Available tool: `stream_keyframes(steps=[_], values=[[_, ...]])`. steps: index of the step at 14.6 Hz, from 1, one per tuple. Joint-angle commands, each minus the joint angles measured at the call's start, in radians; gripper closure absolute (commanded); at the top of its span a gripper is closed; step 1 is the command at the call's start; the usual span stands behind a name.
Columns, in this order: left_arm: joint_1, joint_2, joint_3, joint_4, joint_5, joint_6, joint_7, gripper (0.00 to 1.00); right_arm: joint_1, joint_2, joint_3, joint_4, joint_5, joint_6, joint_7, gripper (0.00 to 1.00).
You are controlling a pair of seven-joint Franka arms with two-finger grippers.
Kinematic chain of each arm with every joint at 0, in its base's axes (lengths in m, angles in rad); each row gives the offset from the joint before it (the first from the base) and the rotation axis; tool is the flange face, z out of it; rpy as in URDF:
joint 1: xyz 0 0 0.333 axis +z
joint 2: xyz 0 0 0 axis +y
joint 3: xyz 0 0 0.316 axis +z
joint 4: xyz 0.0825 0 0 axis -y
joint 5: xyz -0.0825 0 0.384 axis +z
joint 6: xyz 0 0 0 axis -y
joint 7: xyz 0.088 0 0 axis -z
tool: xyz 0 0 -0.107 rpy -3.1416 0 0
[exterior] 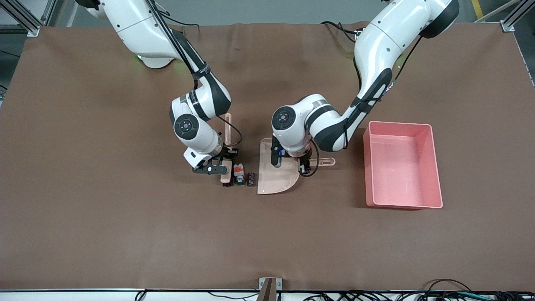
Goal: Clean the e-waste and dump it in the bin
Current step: 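Sweep the capacitor and button into the dustpan with the right gripper's brush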
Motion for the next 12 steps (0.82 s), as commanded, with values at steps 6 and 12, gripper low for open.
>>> stream_keyframes(steps=[6,12], values=[[-0.032,0.037,0.004,0.068,0.003,-0.018,-0.004,0.99,0.040,0.042,-0.002,0.058,0.015,-0.003,-0.024,0.99],[-0.035,0.047,0.004,0.081,0.002,-0.018,-0.004,0.99,0.043,0.071,0.041,0.108,0.016,-0.001,-0.061,0.99]])
